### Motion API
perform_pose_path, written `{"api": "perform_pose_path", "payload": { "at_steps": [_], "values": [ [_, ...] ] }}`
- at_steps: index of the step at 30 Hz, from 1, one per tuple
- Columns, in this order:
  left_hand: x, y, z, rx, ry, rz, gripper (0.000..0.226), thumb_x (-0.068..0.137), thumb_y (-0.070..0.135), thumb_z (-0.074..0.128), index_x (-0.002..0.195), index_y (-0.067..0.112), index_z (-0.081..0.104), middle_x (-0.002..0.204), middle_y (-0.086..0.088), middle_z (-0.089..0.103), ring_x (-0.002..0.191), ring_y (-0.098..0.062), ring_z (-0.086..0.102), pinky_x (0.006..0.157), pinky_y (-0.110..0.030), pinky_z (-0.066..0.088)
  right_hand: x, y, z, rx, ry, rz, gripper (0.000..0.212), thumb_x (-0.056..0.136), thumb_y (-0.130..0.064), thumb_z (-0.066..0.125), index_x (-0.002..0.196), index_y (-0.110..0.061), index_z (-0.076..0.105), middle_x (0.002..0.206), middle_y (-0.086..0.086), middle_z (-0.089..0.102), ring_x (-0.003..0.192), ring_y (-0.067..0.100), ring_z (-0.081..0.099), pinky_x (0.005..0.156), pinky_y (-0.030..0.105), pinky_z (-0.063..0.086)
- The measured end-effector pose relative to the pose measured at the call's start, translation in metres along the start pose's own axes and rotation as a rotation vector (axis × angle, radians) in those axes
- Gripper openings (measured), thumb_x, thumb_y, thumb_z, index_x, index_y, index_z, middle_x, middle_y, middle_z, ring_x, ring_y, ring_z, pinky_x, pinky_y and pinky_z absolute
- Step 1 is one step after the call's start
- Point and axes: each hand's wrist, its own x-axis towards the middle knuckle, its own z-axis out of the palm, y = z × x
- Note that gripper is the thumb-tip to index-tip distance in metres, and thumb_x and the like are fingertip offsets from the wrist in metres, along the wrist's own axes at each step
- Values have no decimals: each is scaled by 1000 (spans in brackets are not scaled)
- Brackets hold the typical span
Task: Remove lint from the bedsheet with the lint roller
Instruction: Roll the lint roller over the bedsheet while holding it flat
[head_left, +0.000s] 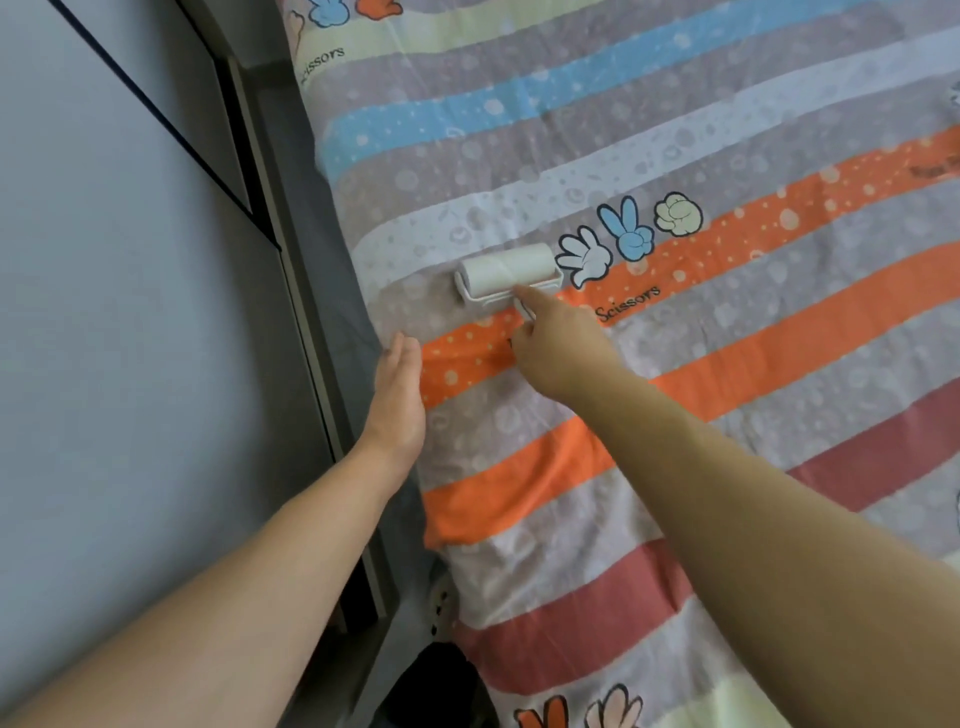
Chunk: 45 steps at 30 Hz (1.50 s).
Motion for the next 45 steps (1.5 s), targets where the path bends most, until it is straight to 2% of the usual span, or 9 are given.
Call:
{"api": "perform_pose_path", "payload": {
  "at_steps": [3, 7, 9, 13, 18, 25, 28, 33, 45],
  "values": [
    [-3, -3, 5, 136, -28, 47, 87, 91, 80, 24, 162, 33, 2, 169, 14, 1, 154, -4, 0, 128, -43, 6, -13, 11, 10, -34, -10, 26, 49, 96, -20, 41, 143, -33, 42, 100, 7, 63, 101, 28, 58, 72, 32, 44],
    [-4, -12, 7, 198, -24, 41, 85, 95, 76, 18, 161, 29, -7, 170, 10, -2, 155, -7, -2, 128, -44, 5, -66, 45, 22, -42, -28, 57, 49, 94, -25, 43, 141, -39, 43, 115, 8, 66, 104, 31, 60, 79, 36, 47],
    [-6, -17, 9, 181, -14, 28, 97, 87, 85, 21, 162, 30, -4, 168, 10, 14, 154, -8, 12, 127, -41, 9, -105, 64, 27, -64, -62, 61, 49, 95, -27, 43, 142, -40, 42, 115, 8, 67, 103, 30, 61, 79, 36, 47],
    [-19, -24, 18, 202, 61, 76, 74, 98, 71, 22, 160, 31, 15, 155, 14, 36, 147, -9, 27, 125, -38, 15, -181, 95, 35, -64, -145, 120, 51, 97, -30, 39, 146, -44, 32, 108, 3, 67, 93, 23, 64, 68, 33, 46],
    [-35, -9, 39, 496, 247, 62, 67, 105, 57, 26, 162, 25, 16, 170, -8, 2, 157, -20, -5, 126, -48, 0, -238, 121, 31, -18, -210, 148, 51, 97, -28, 38, 144, -45, 33, 83, -8, 59, 77, 16, 60, 62, 31, 47],
    [-39, -15, 81, 1070, -57, 415, 64, 102, 60, 18, 160, 34, 19, 170, 4, -10, 153, -16, -23, 121, -47, -20, -218, 126, -43, 355, -152, 212, 40, 93, -21, 51, 126, -42, 58, 58, -15, 59, 40, 2, 48, 45, 13, 36],
    [-35, -37, 76, 1337, -48, 487, 76, 92, 69, 7, 161, 37, -1, 164, 4, -31, 146, -18, -39, 119, -53, -21, -147, 128, -56, 289, 52, 191, 42, 93, -23, 46, 131, -42, 55, 87, -9, 67, 52, 1, 51, 53, 17, 41],
    [-30, -50, 72, 1454, -10, 524, 81, 91, 70, 4, 161, 32, -10, 162, 0, -36, 145, -23, -41, 119, -58, -18, -21, 120, -53, 129, 197, 174, 49, 96, -19, 37, 144, -27, 41, 132, 8, 56, 91, 32, 63, 75, 38, 52],
    [-61, -59, 77, 1400, 23, 361, 77, 97, 69, 19, 157, 39, -18, 156, -1, -46, 141, -27, -46, 117, -67, -14, -170, 159, -3, -46, -24, 262, 47, 97, -17, 42, 142, -26, 43, 114, 13, 65, 107, 32, 60, 80, 35, 43]
  ]
}}
